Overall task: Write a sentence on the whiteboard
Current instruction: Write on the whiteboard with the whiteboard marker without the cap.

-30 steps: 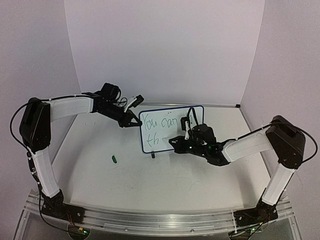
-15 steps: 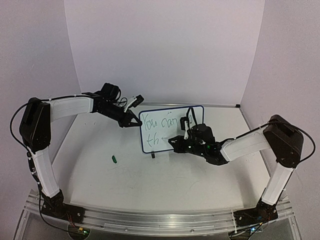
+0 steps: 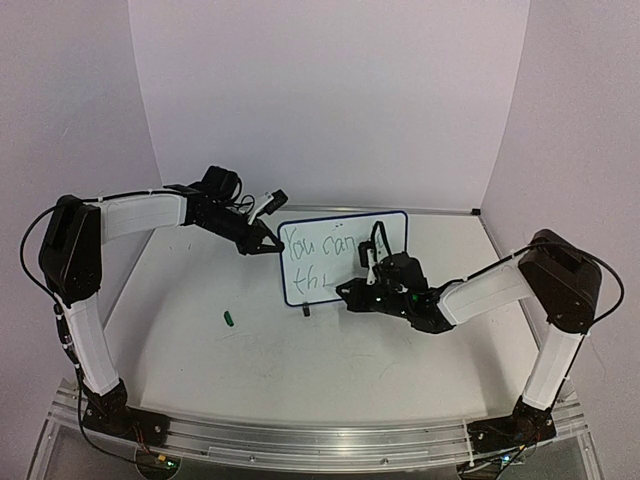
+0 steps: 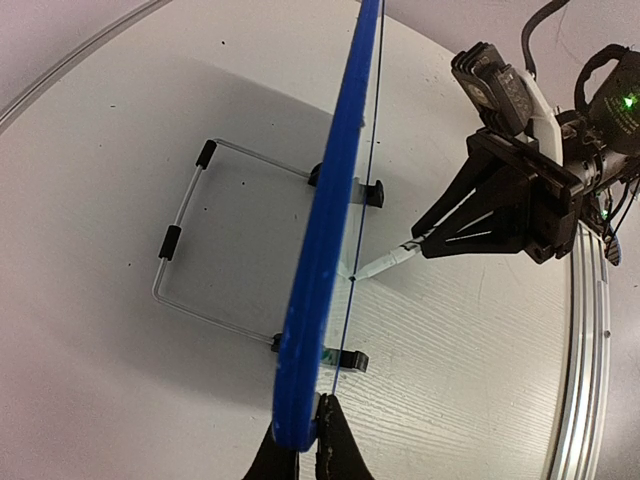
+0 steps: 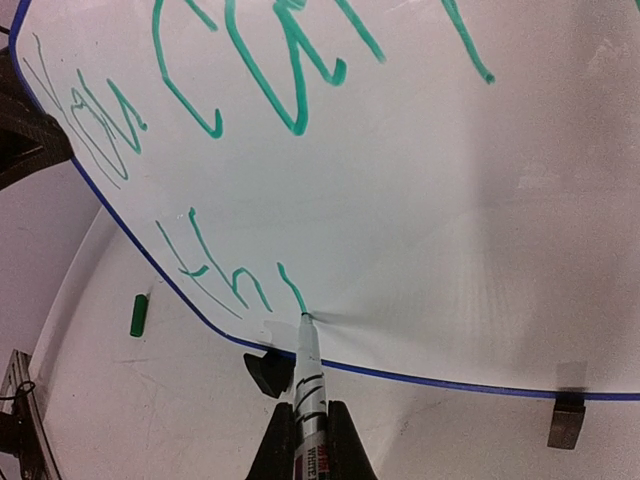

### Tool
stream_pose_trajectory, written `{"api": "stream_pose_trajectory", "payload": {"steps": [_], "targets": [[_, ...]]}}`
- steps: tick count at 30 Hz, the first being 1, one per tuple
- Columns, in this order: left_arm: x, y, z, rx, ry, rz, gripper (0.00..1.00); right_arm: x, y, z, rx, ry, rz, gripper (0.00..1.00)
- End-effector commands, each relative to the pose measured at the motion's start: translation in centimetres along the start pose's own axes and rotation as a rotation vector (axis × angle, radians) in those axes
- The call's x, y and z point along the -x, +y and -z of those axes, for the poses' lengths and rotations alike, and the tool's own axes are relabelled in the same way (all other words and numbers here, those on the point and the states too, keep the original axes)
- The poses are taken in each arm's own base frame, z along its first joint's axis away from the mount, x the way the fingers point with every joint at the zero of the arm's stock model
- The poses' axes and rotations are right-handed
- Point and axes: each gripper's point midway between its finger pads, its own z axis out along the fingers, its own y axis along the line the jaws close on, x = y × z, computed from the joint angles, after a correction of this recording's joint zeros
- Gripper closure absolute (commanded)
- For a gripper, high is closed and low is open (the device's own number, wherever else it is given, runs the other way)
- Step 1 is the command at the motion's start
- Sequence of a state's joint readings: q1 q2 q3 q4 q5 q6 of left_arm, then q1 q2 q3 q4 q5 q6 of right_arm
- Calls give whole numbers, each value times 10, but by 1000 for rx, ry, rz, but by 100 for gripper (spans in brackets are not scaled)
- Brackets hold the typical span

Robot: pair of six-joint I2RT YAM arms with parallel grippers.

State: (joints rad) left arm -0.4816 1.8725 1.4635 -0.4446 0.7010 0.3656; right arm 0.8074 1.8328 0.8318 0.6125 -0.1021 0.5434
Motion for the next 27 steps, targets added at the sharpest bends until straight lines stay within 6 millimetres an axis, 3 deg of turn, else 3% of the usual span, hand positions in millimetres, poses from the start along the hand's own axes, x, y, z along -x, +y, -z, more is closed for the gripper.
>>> {"api": "stream_pose_trajectory", "payload": {"steps": [1,13,27], "targets": [[-10,24,5,128,48,-35,100,4,-3,2,-7,-17,-6,100],[-9,23,6,129,46,-37,100,45,30,31,77,-105,40,100],[-9,23,7,130,46,-38,100,55,27,17,38,-126,63,100]]}}
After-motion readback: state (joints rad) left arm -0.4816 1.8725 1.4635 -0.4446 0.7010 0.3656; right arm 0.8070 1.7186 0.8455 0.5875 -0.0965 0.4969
